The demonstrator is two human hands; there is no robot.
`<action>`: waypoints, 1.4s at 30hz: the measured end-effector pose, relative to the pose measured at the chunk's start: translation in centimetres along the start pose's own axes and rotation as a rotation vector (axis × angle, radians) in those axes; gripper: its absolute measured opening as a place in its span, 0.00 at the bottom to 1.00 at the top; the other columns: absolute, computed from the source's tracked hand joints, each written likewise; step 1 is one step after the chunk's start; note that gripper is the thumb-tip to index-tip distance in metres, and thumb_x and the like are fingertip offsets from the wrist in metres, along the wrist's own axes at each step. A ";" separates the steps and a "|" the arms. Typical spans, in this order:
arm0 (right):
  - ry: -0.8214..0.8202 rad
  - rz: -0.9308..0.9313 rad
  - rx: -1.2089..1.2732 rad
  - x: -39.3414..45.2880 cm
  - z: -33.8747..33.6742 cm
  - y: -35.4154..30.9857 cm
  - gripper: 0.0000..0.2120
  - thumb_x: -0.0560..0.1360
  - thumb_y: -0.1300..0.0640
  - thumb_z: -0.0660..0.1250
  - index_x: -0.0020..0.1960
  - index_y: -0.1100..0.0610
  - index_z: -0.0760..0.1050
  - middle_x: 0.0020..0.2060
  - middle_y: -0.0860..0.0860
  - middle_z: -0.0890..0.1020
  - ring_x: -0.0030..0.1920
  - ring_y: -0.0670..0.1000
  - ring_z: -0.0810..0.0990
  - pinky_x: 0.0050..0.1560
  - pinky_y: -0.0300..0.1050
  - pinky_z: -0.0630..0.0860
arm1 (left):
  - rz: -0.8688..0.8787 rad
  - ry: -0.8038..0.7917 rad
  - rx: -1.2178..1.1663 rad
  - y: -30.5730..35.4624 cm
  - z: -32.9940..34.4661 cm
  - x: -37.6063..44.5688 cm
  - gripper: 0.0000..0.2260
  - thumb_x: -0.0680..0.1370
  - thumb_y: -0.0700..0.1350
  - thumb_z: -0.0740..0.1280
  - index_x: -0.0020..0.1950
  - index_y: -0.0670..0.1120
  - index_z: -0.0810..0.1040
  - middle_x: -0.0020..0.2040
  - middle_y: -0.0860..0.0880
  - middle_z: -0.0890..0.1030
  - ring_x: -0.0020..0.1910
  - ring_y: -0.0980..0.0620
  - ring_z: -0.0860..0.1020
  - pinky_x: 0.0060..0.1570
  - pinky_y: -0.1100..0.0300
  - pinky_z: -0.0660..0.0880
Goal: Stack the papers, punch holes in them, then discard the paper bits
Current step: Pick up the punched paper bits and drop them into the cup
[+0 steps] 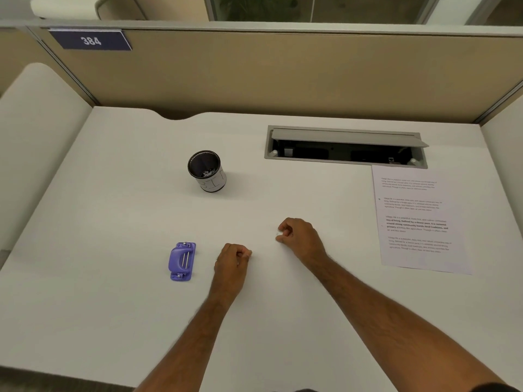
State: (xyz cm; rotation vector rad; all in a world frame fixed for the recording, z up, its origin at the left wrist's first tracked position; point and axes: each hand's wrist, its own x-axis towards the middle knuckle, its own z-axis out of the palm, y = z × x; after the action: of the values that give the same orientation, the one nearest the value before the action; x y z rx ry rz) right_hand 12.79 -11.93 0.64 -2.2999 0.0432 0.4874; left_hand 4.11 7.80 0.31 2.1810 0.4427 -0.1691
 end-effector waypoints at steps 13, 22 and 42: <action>0.011 0.014 -0.137 0.6 0.4 -0.7 0.03 0.73 0.51 0.75 0.44 0.50 0.85 0.44 0.45 0.85 0.45 0.47 0.82 0.48 0.44 0.77 | 0.005 -0.022 0.006 -0.8 -1.3 0.5 0.02 0.81 0.41 0.68 0.49 0.45 0.79 0.50 0.49 0.80 0.50 0.48 0.79 0.56 0.51 0.76; -0.070 0.006 -0.252 0.7 0.5 -1.1 0.03 0.75 0.51 0.68 0.44 0.49 0.78 0.44 0.43 0.80 0.43 0.47 0.79 0.44 0.43 0.70 | 0.025 -0.048 0.025 -0.9 -1.7 0.7 0.02 0.81 0.40 0.68 0.49 0.45 0.79 0.49 0.49 0.80 0.50 0.48 0.79 0.57 0.53 0.74; -0.099 -0.141 0.467 3.8 -1.1 -9.7 0.05 0.73 0.64 0.76 0.43 0.57 0.81 0.34 0.54 0.85 0.37 0.56 0.86 0.33 0.53 0.84 | -0.083 -0.003 -0.360 2.7 -6.8 6.5 0.05 0.75 0.38 0.73 0.44 0.48 0.85 0.40 0.55 0.88 0.40 0.57 0.87 0.48 0.60 0.82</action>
State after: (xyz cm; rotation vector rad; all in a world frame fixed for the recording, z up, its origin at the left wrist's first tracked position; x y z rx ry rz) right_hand 18.44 -5.47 6.63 -1.8064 -0.0495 0.4616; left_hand 10.90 13.41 4.61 1.8106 0.5193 -0.1271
